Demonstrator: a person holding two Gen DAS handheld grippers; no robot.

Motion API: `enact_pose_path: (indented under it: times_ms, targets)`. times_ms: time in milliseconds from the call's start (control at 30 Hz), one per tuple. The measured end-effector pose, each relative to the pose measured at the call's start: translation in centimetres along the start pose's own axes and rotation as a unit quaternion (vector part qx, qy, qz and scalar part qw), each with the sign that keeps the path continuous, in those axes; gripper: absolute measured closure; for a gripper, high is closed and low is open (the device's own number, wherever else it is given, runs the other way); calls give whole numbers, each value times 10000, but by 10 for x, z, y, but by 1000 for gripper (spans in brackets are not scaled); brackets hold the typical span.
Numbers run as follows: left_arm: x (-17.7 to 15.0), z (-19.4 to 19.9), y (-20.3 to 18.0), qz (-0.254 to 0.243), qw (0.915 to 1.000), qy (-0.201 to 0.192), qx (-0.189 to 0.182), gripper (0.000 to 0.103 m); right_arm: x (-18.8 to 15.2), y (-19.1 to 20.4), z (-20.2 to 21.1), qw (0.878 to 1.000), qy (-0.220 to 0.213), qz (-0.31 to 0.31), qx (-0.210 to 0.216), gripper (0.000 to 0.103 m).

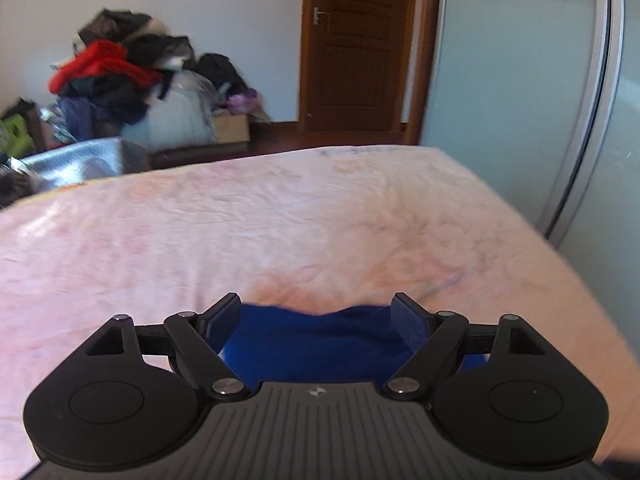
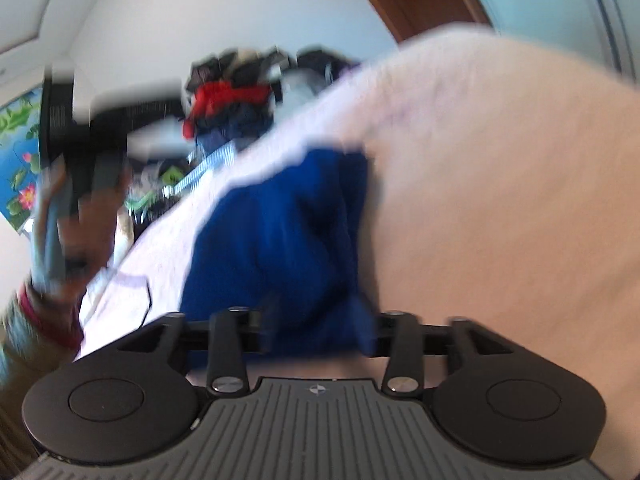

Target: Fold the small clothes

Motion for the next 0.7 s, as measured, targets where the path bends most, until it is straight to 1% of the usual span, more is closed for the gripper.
enact_pose_path:
  times_ms: [67,133,167,200,233,300,333,400,433,467,533,567,600,667,700]
  targets:
    - [-24,7,-5,-297,9995,71,-45,21,26,4,-11,9997,-159,206,-23,45]
    - [-54,13,-15,-670,9975,180,-103,21,51,10,-38,9978,-230,601,-133,42]
    - [-67,16,-19,-845,9962,200,-55,21,60,11,-55,9969,-198,716,-239,34]
    - [-82,19,-25,-1060,9942,193,48,21,69,11,-74,9967,-110,746,-306,34]
    - [-92,22,-30,-1213,9924,161,113,21,76,13,-91,9968,-27,751,-286,34]
    - [-111,27,-41,-1489,9886,165,142,21,91,17,-125,9969,146,747,-195,31]
    - [-120,28,-45,-1569,9873,242,95,21,97,20,-139,9964,212,782,-241,31]
    - [-135,26,-50,-1585,9861,472,-133,21,104,29,-167,9942,424,944,-298,30]
    - [-141,24,-51,-1627,9851,536,-159,21,106,33,-178,9925,542,1046,-328,30]
    - [-146,23,-52,-1672,9844,533,-104,21,104,41,-185,9898,616,1239,-339,31]
    - [-151,21,-51,-1682,9843,538,-70,21,100,56,-196,9799,713,1833,-320,34]
    - [-151,20,-50,-1646,9848,548,-101,21,96,63,-201,9733,795,2126,-335,40]
    - [-151,19,-49,-1608,9853,557,-135,21,92,68,-207,9657,910,2406,-352,48]
    - [-152,17,-47,-1570,9856,596,-183,19,84,75,-215,9501,1151,2871,-392,58]
    - [-152,17,-47,-1572,9856,597,-191,19,80,76,-219,9436,1318,3014,-386,59]
Point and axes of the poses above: each gripper's, at about its wrist camera, not at the fingertips, and z roughly against the way its jaws point, y to its left, x to its top, the point moved 6 cm from there along -z, roughly the way its jaws point, and after that the axes turned 5 degrees about -x, right-handed, at the moved point
